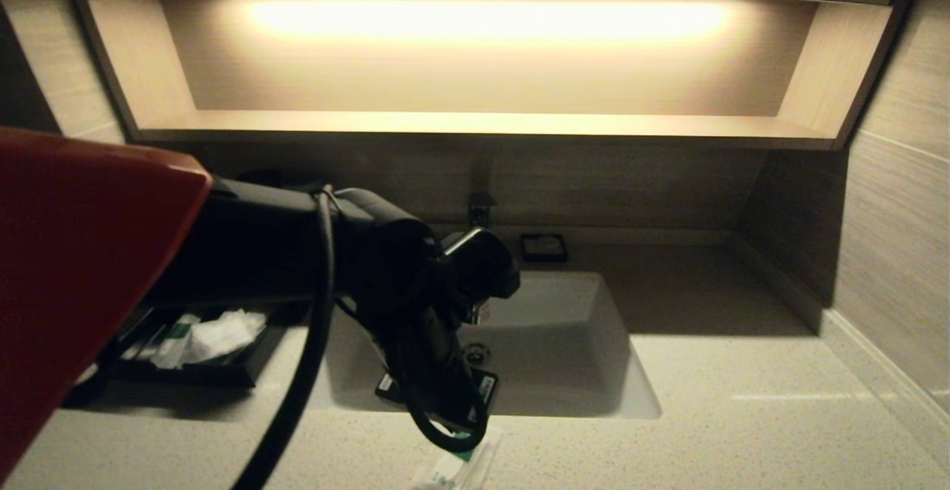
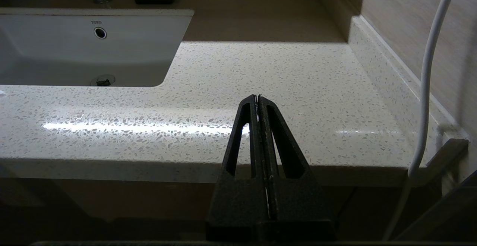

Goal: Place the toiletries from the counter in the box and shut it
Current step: Pick up the bathroom toiletry

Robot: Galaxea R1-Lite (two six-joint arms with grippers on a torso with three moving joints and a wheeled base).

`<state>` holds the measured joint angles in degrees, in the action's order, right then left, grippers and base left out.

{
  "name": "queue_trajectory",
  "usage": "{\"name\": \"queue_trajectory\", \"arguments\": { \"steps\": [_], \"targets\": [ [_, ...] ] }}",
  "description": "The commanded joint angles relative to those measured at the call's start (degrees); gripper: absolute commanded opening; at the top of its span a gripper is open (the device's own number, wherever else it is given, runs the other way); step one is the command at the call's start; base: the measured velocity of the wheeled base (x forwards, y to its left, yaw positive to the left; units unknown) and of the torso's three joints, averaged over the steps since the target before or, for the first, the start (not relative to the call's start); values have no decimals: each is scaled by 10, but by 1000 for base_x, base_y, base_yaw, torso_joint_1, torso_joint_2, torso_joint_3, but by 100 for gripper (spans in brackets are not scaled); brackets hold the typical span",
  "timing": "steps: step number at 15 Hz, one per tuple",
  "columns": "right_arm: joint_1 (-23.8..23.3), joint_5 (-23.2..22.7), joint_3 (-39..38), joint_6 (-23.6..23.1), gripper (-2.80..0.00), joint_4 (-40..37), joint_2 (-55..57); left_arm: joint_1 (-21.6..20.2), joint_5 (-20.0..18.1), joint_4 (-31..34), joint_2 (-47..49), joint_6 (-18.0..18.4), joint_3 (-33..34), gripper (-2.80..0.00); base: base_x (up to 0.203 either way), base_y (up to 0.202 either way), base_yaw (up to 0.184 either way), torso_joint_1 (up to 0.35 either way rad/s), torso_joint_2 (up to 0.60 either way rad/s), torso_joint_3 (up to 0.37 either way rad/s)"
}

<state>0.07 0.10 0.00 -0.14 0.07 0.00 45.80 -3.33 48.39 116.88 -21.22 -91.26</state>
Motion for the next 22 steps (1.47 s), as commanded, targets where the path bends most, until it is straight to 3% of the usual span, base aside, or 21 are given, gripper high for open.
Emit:
{"name": "queue_trajectory", "arguments": {
  "steps": [1, 22],
  "targets": [
    [0, 0, -1, 0, -280, 0, 0, 0, -1, -1, 10, 0, -1, -280, 0, 0, 0, 0, 0, 0],
    [0, 0, 0, 0, -280, 0, 0, 29, 26, -37, 49, 22, -5, -280, 0, 0, 0, 0, 0, 0]
  ]
}}
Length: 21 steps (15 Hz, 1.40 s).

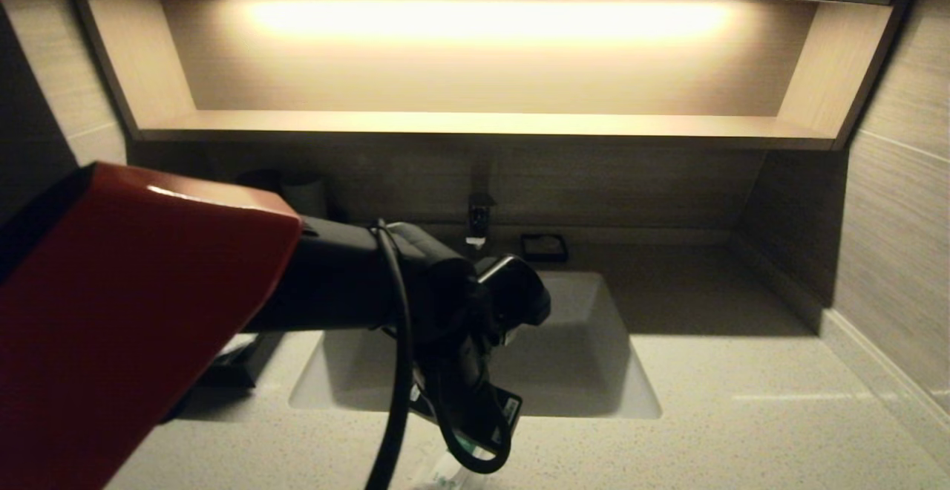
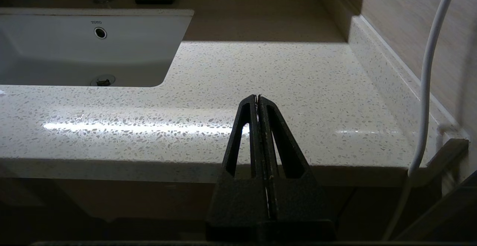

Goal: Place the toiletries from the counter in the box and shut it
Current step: Pick up the bathroom toiletry

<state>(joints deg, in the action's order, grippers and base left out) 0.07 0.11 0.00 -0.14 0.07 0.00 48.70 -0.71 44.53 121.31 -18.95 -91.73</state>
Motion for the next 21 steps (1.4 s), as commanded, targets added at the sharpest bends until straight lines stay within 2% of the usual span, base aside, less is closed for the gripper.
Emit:
{"name": "queue_trajectory", "arguments": {
  "steps": [1, 2, 6, 12, 19, 21],
  "targets": [
    [0, 0, -1, 0, -280, 0, 0, 0, -1, -1, 6, -1, 0, -280, 0, 0, 0, 0, 0, 0],
    [0, 0, -1, 0, -280, 0, 0, 0, -1, -3, 8, -1, -1, 0, 0, 0, 0, 0, 0, 0],
    [0, 0, -1, 0, -280, 0, 0, 1, 2, -23, 17, -1, -1, 0, 0, 0, 0, 0, 0, 0],
    [0, 0, -1, 0, -280, 0, 0, 1, 25, -23, 22, -1, 4, 0, 0, 0, 0, 0, 0, 0],
    [0, 0, -1, 0, -280, 0, 0, -1, 31, -19, 23, -6, 6, 0, 0, 0, 0, 0, 0, 0],
    [0, 0, -1, 0, -280, 0, 0, -2, 51, -18, 27, -7, 6, 0, 0, 0, 0, 0, 0, 0]
  ]
}}
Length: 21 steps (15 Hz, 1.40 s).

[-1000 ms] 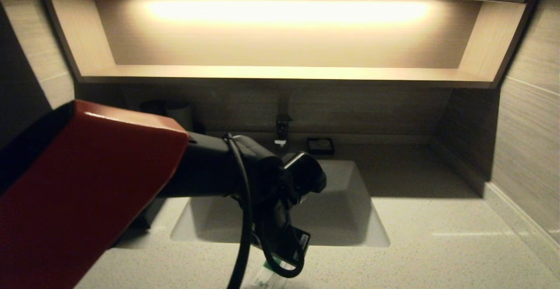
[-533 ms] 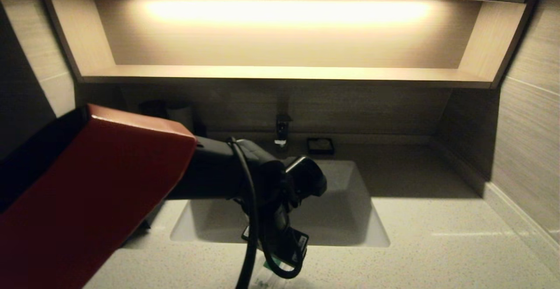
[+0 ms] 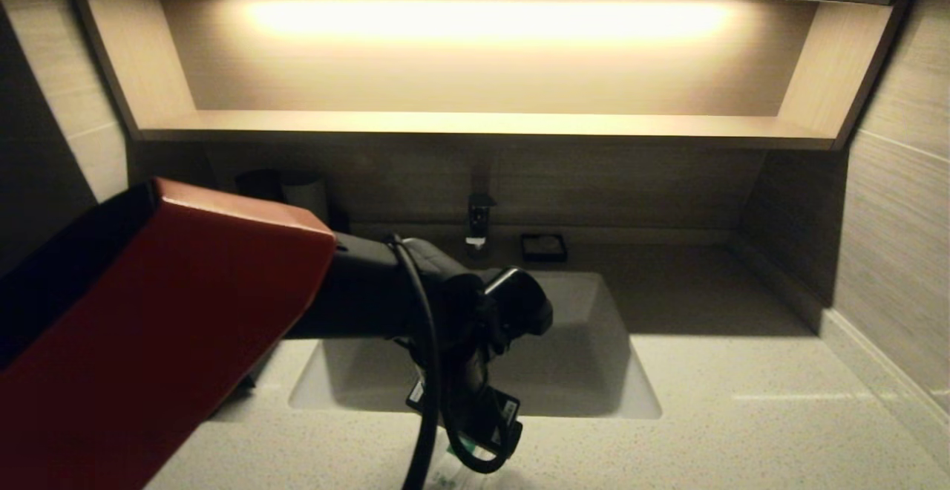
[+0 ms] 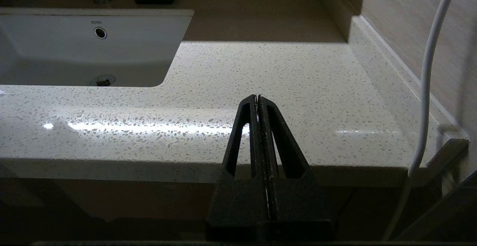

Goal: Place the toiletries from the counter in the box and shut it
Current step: Pick up the bathroom toiletry

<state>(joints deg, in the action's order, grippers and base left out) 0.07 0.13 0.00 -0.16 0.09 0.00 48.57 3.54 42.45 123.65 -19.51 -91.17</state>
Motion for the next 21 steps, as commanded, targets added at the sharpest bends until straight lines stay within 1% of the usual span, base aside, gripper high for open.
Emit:
{"name": "queue_trajectory", "arguments": {
  "steps": [1, 21],
  "targets": [
    [0, 0, -1, 0, -280, 0, 0, 0, 15, 3, 5, -2, 1, 0, 0, 0, 0, 0, 0, 0],
    [0, 0, -1, 0, -280, 0, 0, -4, 16, 4, 10, -5, 1, 0, 0, 0, 0, 0, 0, 0]
  ]
}}
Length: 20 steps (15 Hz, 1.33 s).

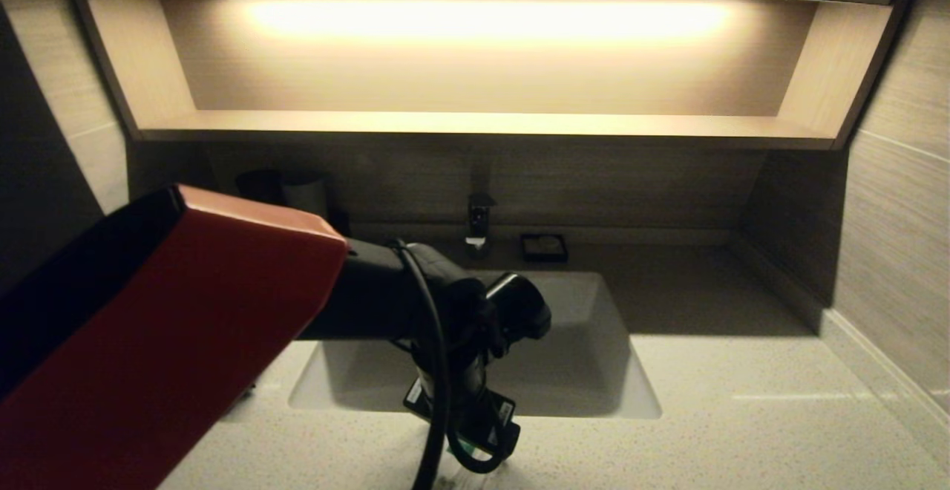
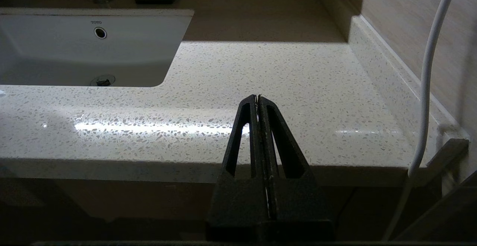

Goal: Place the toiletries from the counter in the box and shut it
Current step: Pick up the bathroom toiletry

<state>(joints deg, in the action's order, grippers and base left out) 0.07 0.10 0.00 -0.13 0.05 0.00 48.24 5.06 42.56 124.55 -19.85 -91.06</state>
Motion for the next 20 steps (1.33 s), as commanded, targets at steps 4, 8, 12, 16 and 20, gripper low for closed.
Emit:
{"name": "queue_trajectory", "arguments": {
  "steps": [4, 8, 12, 16, 20],
  "targets": [
    [0, 0, -1, 0, -280, 0, 0, -1, 0, 2, 1, -2, 0, 0, 0, 0, 0, 0, 0, 0],
    [0, 0, -1, 0, -280, 0, 0, -2, -1, 2, 2, -2, 0, 0, 0, 0, 0, 0, 0, 0],
    [0, 0, -1, 0, -280, 0, 0, -2, 0, 2, 5, -7, -1, 0, 0, 0, 0, 0, 0, 0],
    [0, 0, -1, 0, -280, 0, 0, -1, 0, 2, 7, -7, -1, 0, 0, 0, 0, 0, 0, 0],
    [0, 1, -1, 0, -280, 0, 0, -2, 0, 2, 8, -7, -1, 0, 0, 0, 0, 0, 0, 0]
  ]
}}
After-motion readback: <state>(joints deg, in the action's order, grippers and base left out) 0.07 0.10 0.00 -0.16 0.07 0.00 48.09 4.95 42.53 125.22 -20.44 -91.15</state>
